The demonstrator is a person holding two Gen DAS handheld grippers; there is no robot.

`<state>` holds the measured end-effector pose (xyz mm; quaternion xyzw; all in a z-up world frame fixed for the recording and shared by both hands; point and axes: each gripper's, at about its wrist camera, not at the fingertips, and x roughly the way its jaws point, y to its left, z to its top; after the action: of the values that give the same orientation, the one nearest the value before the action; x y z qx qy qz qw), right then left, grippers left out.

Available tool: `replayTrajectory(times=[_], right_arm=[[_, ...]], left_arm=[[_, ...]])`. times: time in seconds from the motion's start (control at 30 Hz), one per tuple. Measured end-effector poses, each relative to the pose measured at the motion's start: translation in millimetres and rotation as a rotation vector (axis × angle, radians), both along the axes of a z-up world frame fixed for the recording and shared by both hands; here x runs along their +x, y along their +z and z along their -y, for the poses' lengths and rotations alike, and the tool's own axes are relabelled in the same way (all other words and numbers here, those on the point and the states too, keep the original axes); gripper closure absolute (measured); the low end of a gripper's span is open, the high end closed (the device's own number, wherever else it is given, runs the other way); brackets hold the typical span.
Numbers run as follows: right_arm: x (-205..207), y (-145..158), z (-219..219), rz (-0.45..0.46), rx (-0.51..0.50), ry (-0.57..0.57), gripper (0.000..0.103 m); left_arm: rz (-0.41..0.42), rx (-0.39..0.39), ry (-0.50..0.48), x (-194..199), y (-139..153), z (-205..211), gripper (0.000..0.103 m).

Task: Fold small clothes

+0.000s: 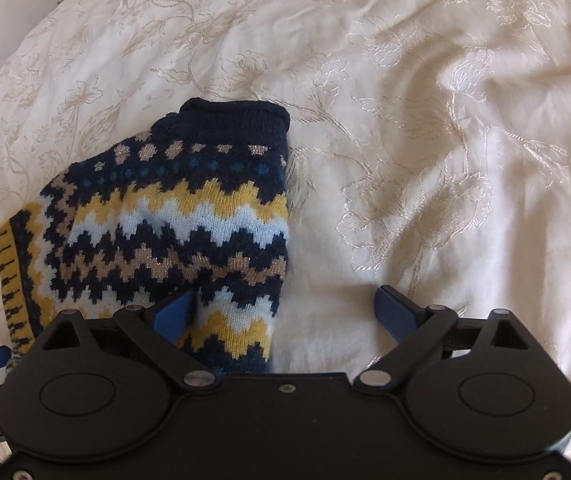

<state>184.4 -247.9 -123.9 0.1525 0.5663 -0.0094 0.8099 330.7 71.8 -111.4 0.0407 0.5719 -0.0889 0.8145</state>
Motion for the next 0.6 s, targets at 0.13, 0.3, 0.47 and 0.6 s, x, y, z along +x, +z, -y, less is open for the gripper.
replayTrajectory(times=[0.13, 0.3, 0.47, 0.6], right_arm=[[-3.0, 1.6, 0.5, 0.010, -0.002, -0.011, 0.001], [-10.9, 5.2, 2.8, 0.025, 0.019, -0.044, 0.001], [-29.0, 17.0, 5.2, 0.066, 0.038, -0.070, 0.001], [-52.3, 37.8, 3.9, 0.104, 0.011, -0.058, 0.001]], left_arm=[[-0.026, 0.014, 0.030, 4.9, -2.8, -1.5, 0.004], [-0.022, 0.043, 0.026, 6.0, -2.5, 0.8, 0.000], [-0.014, 0.049, 0.036, 2.9, 6.6, 4.3, 0.000], [-0.005, 0.074, 0.040, -5.7, 28.1, 6.1, 0.001]])
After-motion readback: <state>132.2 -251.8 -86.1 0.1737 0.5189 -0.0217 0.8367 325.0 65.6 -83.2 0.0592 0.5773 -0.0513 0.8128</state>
